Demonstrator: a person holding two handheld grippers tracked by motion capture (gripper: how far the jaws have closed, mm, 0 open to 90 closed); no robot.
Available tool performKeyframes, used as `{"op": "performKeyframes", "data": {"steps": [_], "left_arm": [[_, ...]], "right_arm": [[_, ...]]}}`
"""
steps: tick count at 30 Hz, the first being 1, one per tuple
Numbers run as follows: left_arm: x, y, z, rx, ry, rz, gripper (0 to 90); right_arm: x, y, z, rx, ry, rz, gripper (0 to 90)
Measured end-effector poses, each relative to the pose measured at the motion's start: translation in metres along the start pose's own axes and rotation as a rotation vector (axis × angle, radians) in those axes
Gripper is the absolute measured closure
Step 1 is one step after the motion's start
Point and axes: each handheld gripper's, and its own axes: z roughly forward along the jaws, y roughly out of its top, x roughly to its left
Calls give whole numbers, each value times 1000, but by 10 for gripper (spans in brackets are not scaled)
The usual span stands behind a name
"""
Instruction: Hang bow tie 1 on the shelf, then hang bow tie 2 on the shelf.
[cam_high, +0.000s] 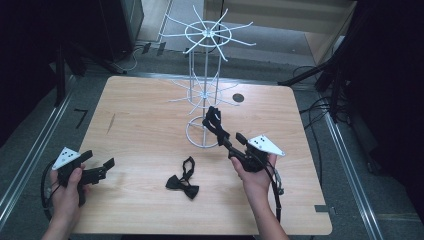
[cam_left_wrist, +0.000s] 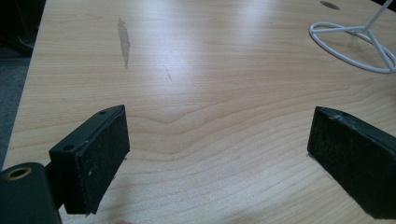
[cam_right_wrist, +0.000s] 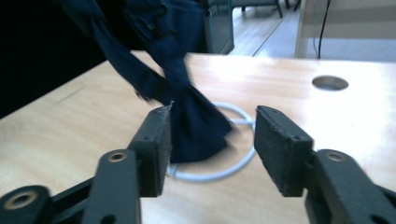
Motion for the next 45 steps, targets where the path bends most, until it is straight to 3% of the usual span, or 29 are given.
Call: {"op": "performKeyframes", "data": {"steps": [10,11,16,18,20,25,29,34,45], "left_arm": [[-2,-2,-2,4,2,-2,60],[-2,-2,-2,5,2,1,60],[-1,-1,-1,12,-3,-7,61],[-1,-2,-2,9,-8,-3,60],[-1,-2,-2,7,-13,-1,60],[-1,-1,-1,16,-13,-5,60],[-1,-1,0,24,-8,-3,60],[-1,0,1,24,-4,-4,61],[-2,0,1,26,-1,2,61]], "right_arm": [[11,-22,-23,58,35,39,426],[15,-27,-27,70,68,71,424],[21,-34,-29,110,80,55,423],[23,-37,-29,125,80,72,423],[27,-41,-28,152,86,81,423],[38,-49,-19,201,118,38,421],[50,-56,-9,251,177,21,418],[58,-60,-3,288,218,6,410],[70,-65,5,320,260,24,409]]}}
